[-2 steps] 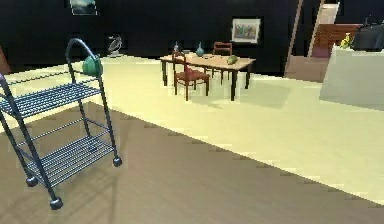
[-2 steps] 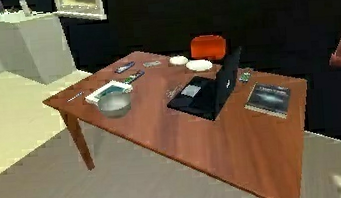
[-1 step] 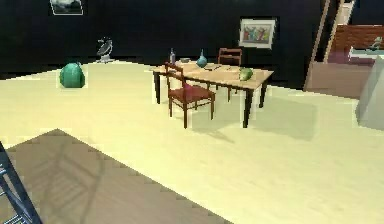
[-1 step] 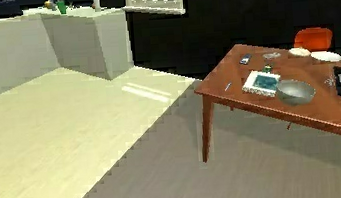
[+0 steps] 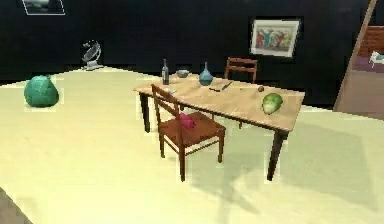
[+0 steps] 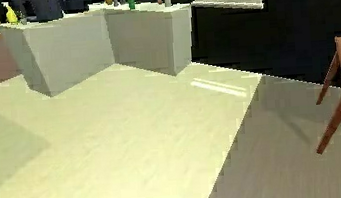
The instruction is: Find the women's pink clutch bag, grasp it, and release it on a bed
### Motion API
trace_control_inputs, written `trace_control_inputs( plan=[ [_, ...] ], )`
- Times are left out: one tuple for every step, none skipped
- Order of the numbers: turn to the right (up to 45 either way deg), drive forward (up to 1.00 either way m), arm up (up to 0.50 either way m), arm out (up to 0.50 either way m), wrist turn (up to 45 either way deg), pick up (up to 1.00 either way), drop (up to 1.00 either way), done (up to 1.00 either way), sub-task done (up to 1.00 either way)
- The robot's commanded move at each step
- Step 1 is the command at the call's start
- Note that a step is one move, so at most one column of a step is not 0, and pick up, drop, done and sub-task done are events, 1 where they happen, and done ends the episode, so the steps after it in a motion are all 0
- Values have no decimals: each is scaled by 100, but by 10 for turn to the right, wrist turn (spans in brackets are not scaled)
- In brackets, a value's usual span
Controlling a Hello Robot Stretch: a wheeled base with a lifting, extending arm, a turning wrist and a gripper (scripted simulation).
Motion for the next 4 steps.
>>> trace_control_inputs(
  plan=[
    [0,90,0,0,0,0,0,0,0],
    [-450,0,0,0,0,0,0,0,0],
    [-420,0,0,0,0,0,0,0,0],
    [0,0,50,0,0,0,0,0,0]
  ],
)
